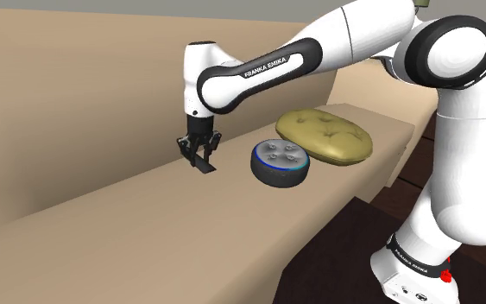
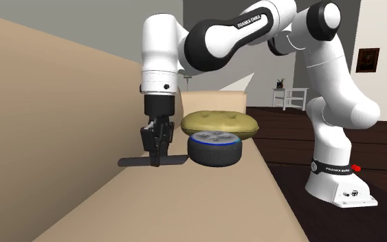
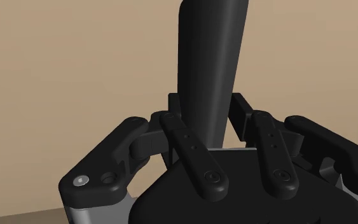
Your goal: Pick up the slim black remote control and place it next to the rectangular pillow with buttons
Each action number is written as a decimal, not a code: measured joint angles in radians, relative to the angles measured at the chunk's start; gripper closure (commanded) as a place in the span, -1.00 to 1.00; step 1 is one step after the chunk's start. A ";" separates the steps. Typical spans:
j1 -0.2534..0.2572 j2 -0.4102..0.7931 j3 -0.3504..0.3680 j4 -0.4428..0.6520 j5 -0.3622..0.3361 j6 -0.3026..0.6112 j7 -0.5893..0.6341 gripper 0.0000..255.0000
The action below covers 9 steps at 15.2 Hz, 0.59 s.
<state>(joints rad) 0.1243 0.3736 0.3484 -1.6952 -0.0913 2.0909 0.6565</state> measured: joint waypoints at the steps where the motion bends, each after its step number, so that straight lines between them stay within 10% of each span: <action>1: -0.001 -0.005 0.001 0.006 0.002 -0.011 -0.001 1.00; 9: -0.002 -0.033 0.006 0.077 0.014 -0.108 -0.007 1.00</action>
<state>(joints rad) 0.1219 0.3408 0.3545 -1.6185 -0.0773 1.9832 0.6498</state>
